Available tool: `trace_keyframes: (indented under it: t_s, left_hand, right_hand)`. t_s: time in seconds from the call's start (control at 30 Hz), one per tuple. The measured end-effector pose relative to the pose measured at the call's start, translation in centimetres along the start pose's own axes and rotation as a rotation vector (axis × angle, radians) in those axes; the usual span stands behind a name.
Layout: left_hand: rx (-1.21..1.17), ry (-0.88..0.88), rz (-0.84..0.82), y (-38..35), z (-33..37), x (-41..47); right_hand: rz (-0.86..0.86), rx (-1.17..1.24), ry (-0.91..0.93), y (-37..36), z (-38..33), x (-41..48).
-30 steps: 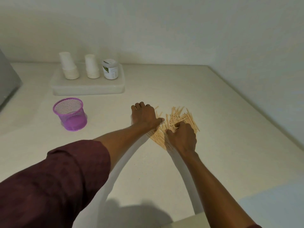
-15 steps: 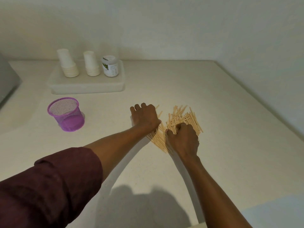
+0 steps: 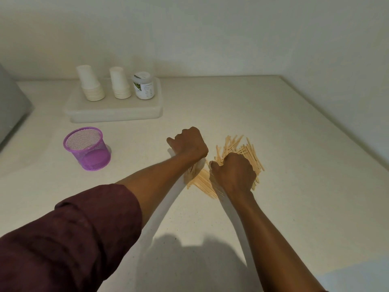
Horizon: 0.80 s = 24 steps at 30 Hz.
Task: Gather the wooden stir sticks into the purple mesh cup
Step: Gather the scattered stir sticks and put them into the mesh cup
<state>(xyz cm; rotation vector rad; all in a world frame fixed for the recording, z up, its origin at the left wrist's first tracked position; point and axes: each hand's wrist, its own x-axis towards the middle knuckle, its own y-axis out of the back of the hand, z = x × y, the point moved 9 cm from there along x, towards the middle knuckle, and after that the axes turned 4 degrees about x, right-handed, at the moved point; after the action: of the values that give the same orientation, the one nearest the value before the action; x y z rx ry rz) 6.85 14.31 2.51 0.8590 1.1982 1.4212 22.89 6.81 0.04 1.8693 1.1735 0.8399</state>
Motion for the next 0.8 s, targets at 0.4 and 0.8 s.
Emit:
trace_keyframes:
  t_s: [0.4, 0.8]
  left_hand:
    - [-0.115, 0.044, -0.096, -0.6, -0.5, 0.9]
    - [-0.745, 0.075, -0.019, 2.2, -4.2, 1.9]
  right_hand:
    - [0.007, -0.074, 0.021, 0.2, -0.1, 0.2]
    - [-0.047, 0.040, -0.060, 0.4, 1.5, 0.4]
